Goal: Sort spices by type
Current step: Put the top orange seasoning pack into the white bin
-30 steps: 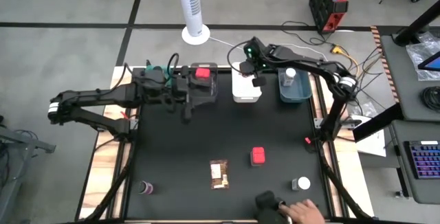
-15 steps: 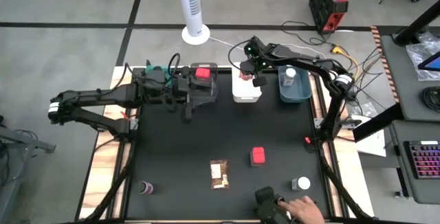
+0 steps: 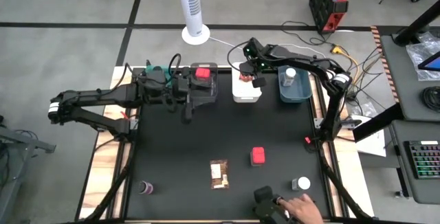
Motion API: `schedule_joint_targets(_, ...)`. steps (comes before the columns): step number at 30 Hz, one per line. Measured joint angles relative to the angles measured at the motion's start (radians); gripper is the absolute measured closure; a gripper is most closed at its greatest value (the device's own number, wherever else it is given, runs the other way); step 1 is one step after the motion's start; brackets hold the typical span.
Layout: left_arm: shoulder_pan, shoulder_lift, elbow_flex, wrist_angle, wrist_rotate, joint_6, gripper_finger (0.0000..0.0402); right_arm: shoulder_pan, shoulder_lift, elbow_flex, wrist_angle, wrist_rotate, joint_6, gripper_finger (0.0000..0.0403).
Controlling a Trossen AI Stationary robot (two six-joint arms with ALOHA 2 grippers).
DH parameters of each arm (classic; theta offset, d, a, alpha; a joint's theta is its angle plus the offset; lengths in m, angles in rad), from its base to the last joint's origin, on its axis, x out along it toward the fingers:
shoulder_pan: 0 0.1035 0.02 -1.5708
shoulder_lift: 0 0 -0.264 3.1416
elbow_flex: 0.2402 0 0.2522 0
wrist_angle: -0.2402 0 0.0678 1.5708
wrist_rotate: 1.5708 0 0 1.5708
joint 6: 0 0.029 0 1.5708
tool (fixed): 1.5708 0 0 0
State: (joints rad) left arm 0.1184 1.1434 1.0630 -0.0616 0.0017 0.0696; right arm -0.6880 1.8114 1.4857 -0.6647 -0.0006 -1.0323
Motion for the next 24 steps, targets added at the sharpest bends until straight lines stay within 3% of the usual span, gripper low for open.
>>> schedule_joint_targets(9,0.000,0.000,0.000,0.000,0.000,-0.004,0.0169,0.000,0.000,0.000,-0.003,0.000,0.027,0.0382)
schedule_joint_targets(24,0.000,0.011,-0.003,0.000,0.000,-0.016,0.0169,0.000,-0.001,-0.001,-0.004,0.000,0.072,0.0253)
